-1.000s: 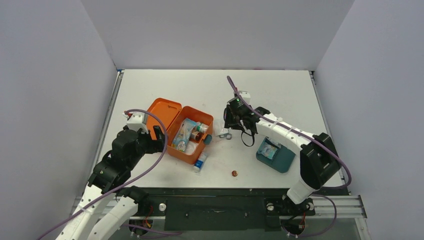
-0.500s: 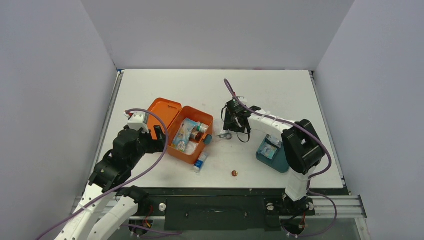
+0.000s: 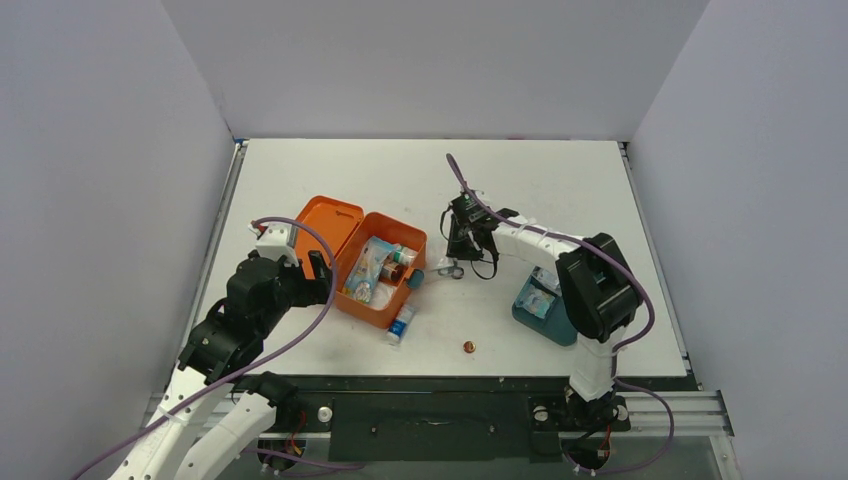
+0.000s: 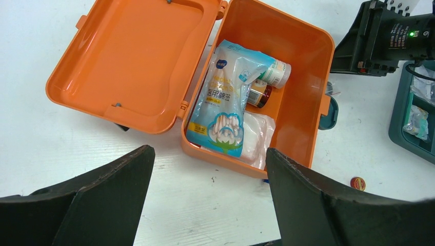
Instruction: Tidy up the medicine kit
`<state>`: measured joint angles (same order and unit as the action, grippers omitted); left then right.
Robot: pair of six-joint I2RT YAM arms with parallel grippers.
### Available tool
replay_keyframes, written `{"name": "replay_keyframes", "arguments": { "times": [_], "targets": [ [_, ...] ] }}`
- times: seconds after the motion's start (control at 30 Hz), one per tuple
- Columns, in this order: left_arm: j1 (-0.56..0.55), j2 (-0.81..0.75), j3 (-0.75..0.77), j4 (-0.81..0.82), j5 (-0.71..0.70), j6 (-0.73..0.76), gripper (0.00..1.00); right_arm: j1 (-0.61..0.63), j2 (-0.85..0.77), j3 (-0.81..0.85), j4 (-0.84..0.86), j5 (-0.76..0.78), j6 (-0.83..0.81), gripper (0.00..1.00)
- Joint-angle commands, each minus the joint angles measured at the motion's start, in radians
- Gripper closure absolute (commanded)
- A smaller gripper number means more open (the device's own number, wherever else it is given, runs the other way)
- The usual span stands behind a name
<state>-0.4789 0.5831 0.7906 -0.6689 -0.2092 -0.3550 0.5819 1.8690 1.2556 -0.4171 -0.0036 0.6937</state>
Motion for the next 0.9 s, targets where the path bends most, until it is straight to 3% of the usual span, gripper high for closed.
{"name": "replay_keyframes", "arguments": {
  "times": [0.0, 0.43, 0.67, 0.87],
  "targets": [
    [-0.003, 0.001, 0.005, 0.046, 0.001, 0.012, 0.22, -0.003, 0.023, 0.042, 0.035, -0.021, 0.011, 0.77],
    [-0.003, -0.004, 0.005, 0.047, 0.004, 0.012, 0.22, 0.000, 0.058, 0.038, 0.038, -0.023, 0.017, 0.75],
    [-0.003, -0.009, 0.004, 0.046, 0.004, 0.012, 0.22, 0.004, 0.067, 0.041, 0.030, -0.019, 0.009, 1.00],
    [-0.003, -0.009, 0.004, 0.047, 0.005, 0.012, 0.22, 0.009, 0.034, 0.035, 0.020, 0.000, -0.004, 1.00]
  ]
}}
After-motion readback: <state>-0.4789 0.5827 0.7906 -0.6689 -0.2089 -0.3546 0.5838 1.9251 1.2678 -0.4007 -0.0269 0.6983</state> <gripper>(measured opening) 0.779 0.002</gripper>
